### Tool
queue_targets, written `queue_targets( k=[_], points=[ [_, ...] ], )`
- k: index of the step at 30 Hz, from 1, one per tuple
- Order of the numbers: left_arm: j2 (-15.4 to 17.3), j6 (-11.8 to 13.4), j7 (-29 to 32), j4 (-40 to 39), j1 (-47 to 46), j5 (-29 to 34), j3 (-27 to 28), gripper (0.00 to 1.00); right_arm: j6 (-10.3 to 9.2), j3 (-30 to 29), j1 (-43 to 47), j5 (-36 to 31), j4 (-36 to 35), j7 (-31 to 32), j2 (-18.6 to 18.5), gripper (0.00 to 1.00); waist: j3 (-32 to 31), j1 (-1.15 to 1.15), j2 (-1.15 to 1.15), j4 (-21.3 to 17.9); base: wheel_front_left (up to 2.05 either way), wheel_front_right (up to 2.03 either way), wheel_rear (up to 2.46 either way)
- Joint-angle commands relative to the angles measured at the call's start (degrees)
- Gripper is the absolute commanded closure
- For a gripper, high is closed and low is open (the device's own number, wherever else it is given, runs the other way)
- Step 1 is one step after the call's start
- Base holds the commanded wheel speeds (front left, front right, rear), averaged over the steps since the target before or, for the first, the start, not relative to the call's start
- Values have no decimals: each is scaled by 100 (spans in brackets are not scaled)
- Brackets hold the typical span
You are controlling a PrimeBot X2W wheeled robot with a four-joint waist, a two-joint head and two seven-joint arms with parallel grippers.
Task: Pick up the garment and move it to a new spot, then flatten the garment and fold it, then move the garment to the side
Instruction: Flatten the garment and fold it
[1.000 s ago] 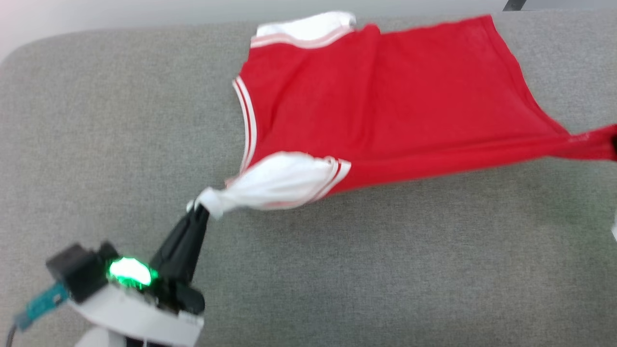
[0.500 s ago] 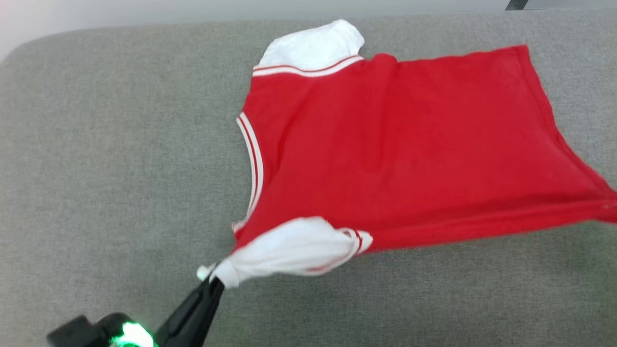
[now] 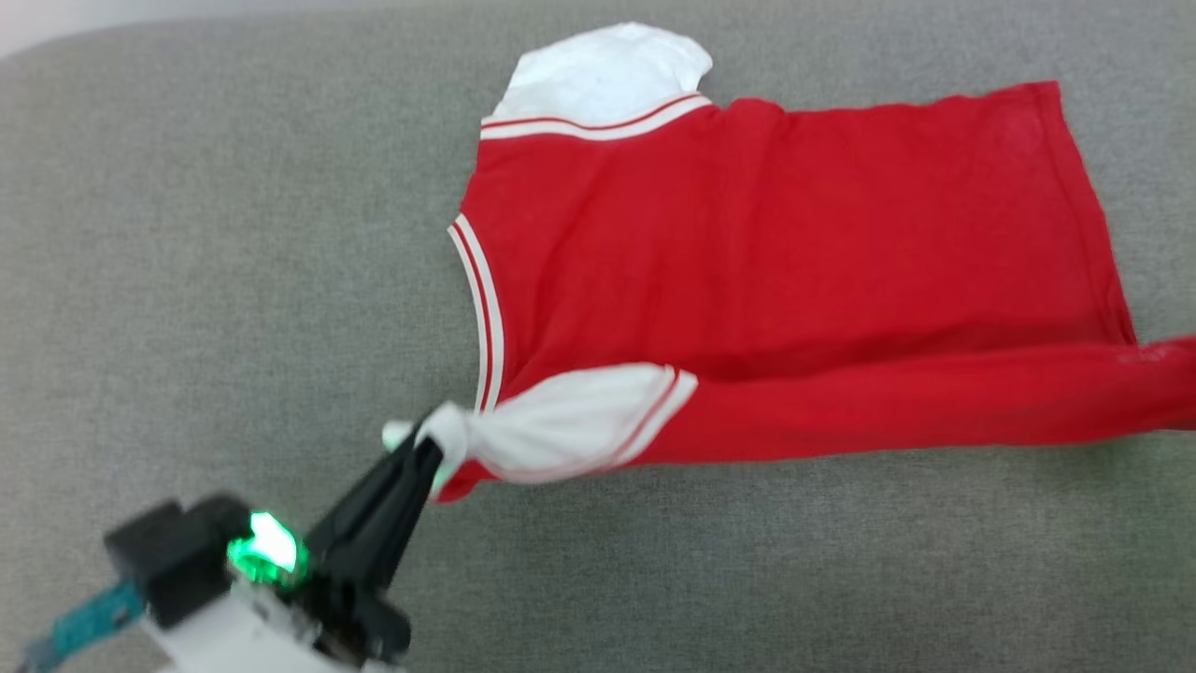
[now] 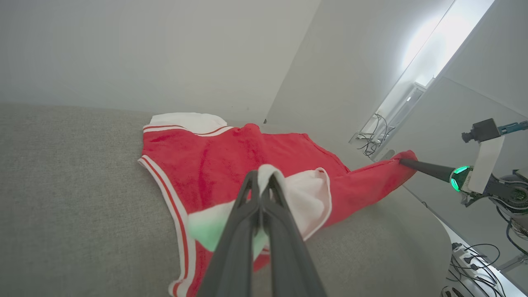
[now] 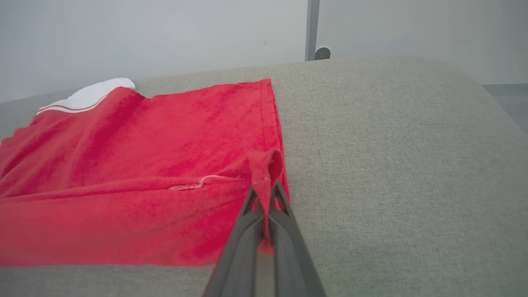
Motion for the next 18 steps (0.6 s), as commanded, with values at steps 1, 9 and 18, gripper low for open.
queue_targets(
  k=[1,9,18],
  points=[
    [-55,-26,12,149,-345,-4,-47,100,-11,118,-250,-27,149,29,-64,100,140,0,0,7,0,0,0],
    [-198,-40,6,1015,-1432,-105,-426,100,-11,497,-1104,-54,926,-29,-199,100,500,0,0,-44,0,0,0],
    [-376,-41,-224,1845,-2143,-300,-907,100,-11,593,-1406,-131,1640,-321,-137,100,762,0,0,-7,0,0,0]
  ],
)
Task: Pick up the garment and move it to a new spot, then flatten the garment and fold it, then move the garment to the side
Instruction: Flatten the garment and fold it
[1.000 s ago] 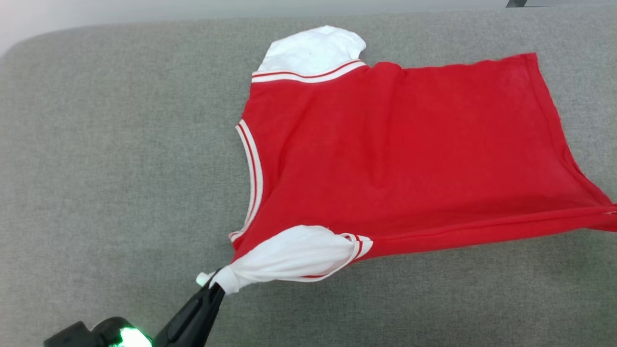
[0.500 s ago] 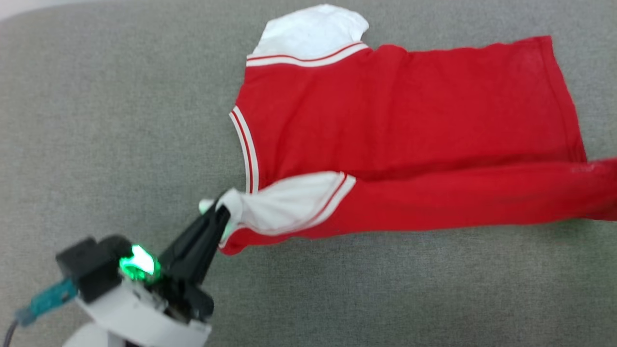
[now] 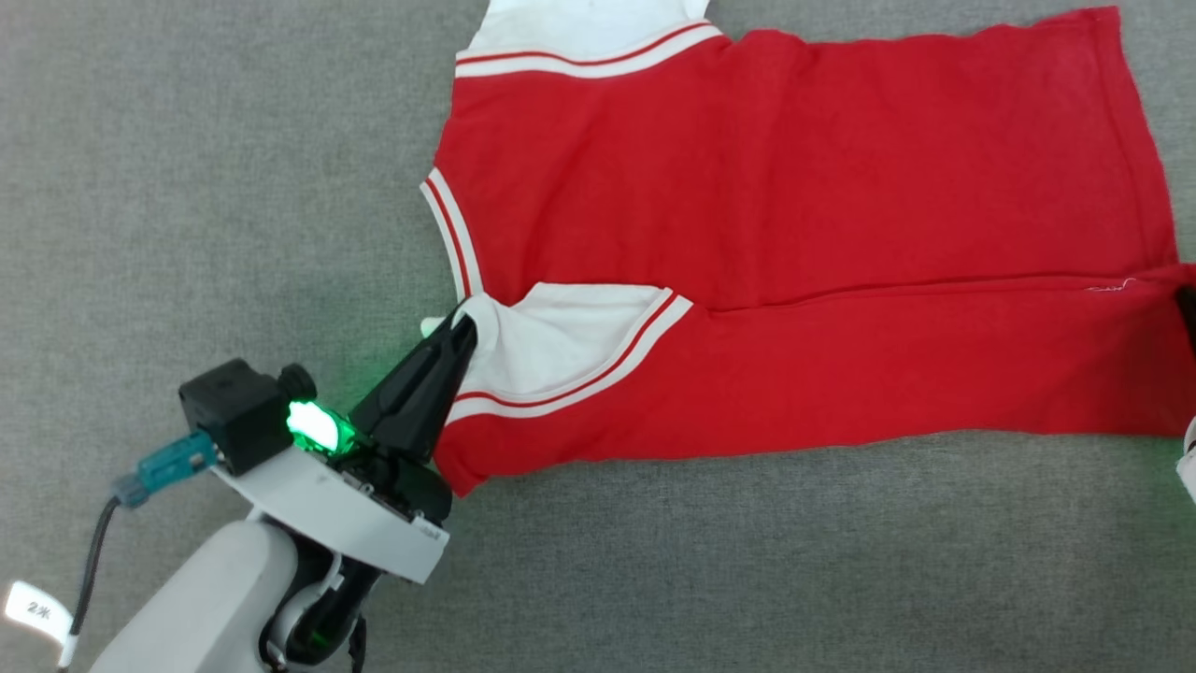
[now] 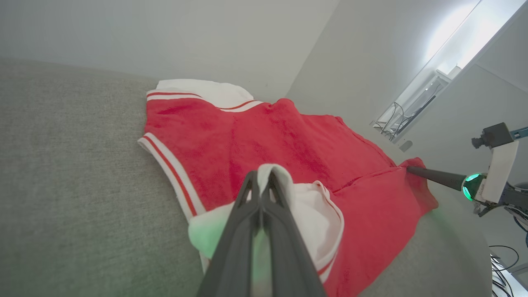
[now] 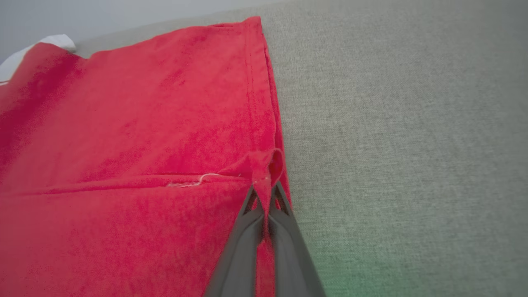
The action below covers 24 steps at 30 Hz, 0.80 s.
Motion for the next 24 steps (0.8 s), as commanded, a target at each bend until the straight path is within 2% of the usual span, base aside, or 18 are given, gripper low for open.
queue_targets(
  k=[1,10,12,14,15,16,17,18,21,24],
  points=[
    [0,-14,-40,65,-82,-20,-30,100,-11,-2,-21,-35,52,-70,38,100,51,0,0,23,0,0,0],
    [-41,-15,-95,672,-346,-29,-260,99,-11,115,-105,-60,413,-300,118,100,117,0,0,53,0,0,0],
    [-12,-14,-93,805,-409,16,-344,93,-11,155,-132,-60,485,-334,104,100,98,0,0,54,0,0,0],
    [-17,-14,-85,916,-444,13,-427,82,-11,199,-159,-84,557,-379,103,99,41,0,0,58,0,0,0],
    [8,-14,-87,955,-475,50,-458,69,-11,219,-161,-108,584,-406,93,70,-10,0,0,63,0,0,0],
    [25,-15,-88,980,-504,71,-495,53,-11,213,-147,-147,615,-454,91,51,-73,0,0,71,0,0,0],
    [57,-15,-89,1001,-531,88,-527,10,-11,199,-130,-192,640,-495,90,0,-144,0,0,82,0,0,0],
    [108,-15,-90,1021,-562,111,-567,0,-11,189,-114,-236,658,-524,88,0,-221,0,0,89,0,0,0],
    [221,-15,-80,1035,-614,52,-642,0,-11,189,-85,-329,665,-594,110,0,-404,0,0,92,0,0,0],
    [467,-15,98,1035,-715,-42,-674,0,-11,232,-55,-404,618,-636,177,0,-679,0,0,71,0,0,0]
  ],
)
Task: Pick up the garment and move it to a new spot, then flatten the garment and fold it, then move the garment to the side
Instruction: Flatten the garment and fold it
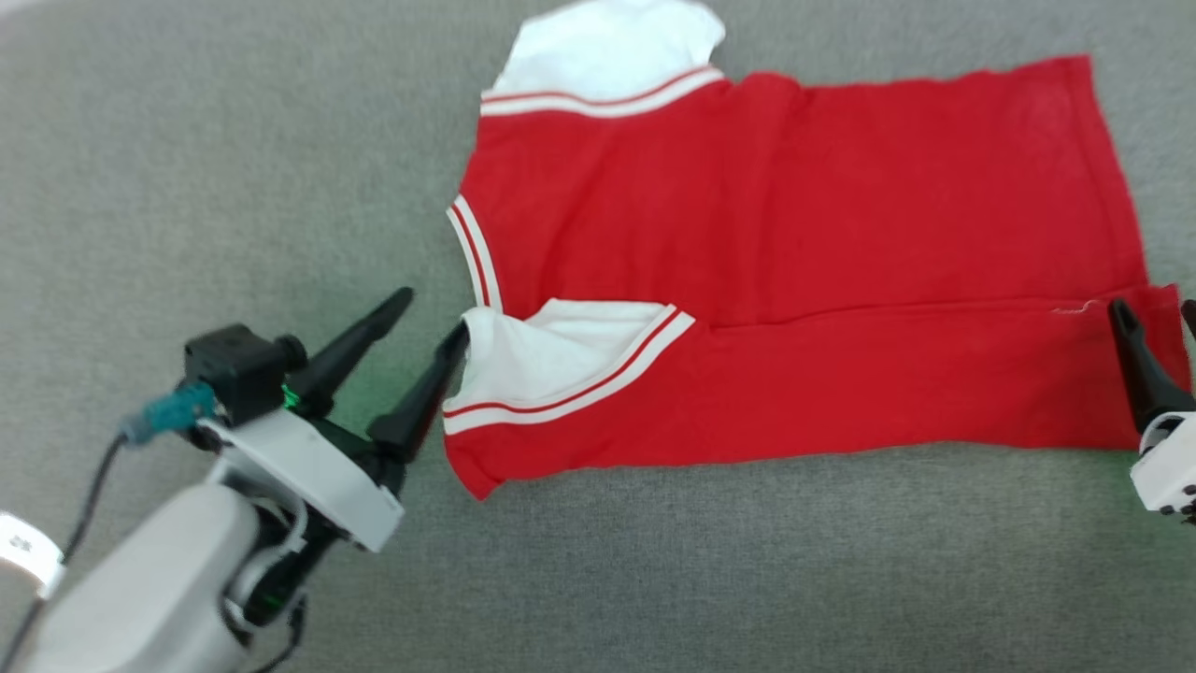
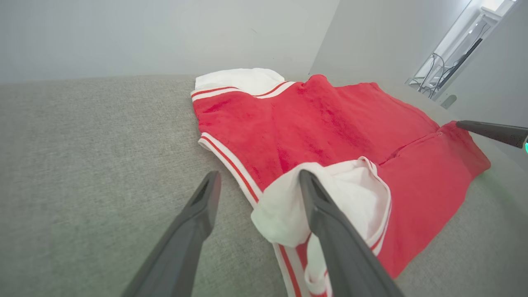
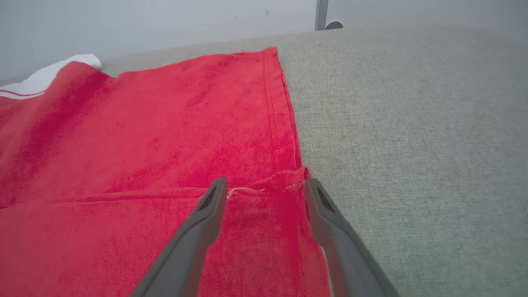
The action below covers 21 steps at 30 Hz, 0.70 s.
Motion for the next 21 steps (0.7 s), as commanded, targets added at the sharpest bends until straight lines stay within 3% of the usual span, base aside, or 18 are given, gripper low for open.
queue_targets(
  k=[1,8,17,21],
  points=[
    [104,-14,124,1,-74,-68,3,0,-11,22,73,-31,-51,-52,43,0,-393,0,0,-19,0,0,0],
    [752,268,1522,-323,-429,-314,-8,0,-11,55,240,12,-316,-83,149,0,-885,0,0,-95,0,0,0],
    [1411,620,4926,-1098,-559,-1784,-538,0,-11,-100,383,72,-515,-72,211,0,-975,0,0,-200,0,0,0],
    [1395,883,5400,-1150,-527,-2161,-563,0,-10,-66,348,67,-500,-116,279,0,-816,0,0,-327,0,0,0]
  ],
)
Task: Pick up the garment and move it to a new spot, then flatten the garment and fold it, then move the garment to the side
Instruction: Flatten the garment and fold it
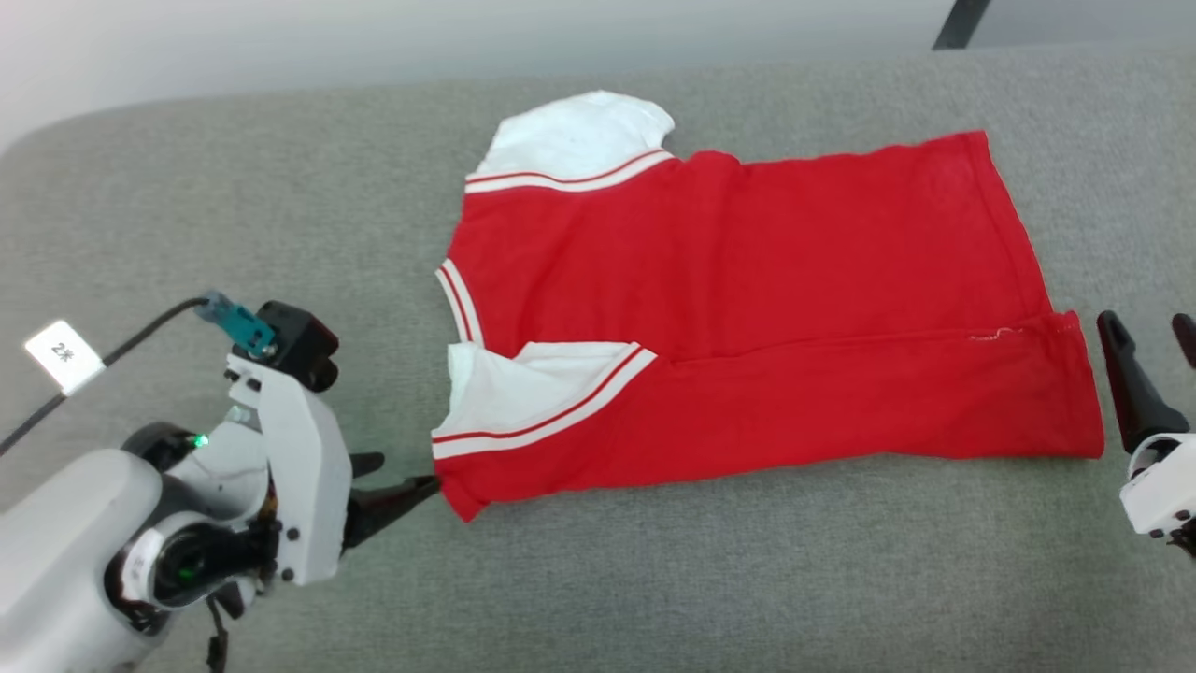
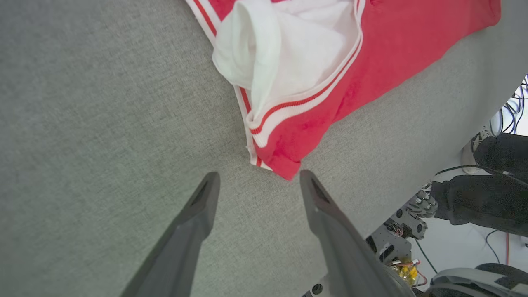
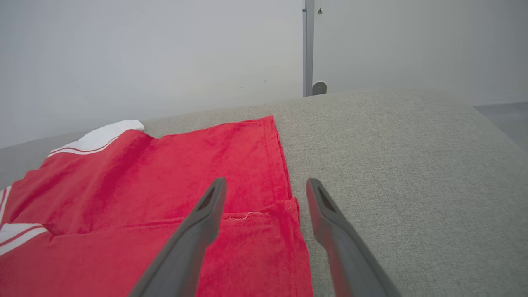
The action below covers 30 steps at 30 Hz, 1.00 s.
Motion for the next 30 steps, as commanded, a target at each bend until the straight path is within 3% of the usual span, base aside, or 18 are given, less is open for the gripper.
queue_targets(
  k=[1,5,18,19,20,23,24,30],
  points=[
    [-101,88,45,23,79,-135,17,0,-9,38,-16,-12,10,-23,25,0,145,0,0,-121,0,0,0],
    [-208,140,18,146,71,-183,10,0,-9,36,-113,-17,5,-53,41,0,328,0,0,-260,0,0,0],
    [-858,-257,-275,1505,76,-199,-152,0,-9,126,-260,-41,28,-64,73,0,679,0,0,-650,0,0,0],
    [-894,-300,-260,1549,97,-235,-168,6,-9,144,-258,-42,36,-25,52,0,685,0,0,-661,0,0,0],
    [-912,-356,-257,1577,101,-267,-172,39,-9,177,-253,-36,43,13,20,0,690,0,0,-670,0,0,0],
    [-970,-438,-238,1599,109,-293,-209,94,-9,489,-222,1,37,374,-234,0,699,0,0,-671,0,0,0],
    [-998,-476,-244,1584,120,-343,-199,100,-10,568,-192,31,41,538,-330,0,702,0,0,-664,0,0,0],
    [-923,-569,-216,1491,97,-309,-229,100,-9,1080,-254,85,-58,1711,-949,0,794,0,0,-598,0,0,0]
  ],
)
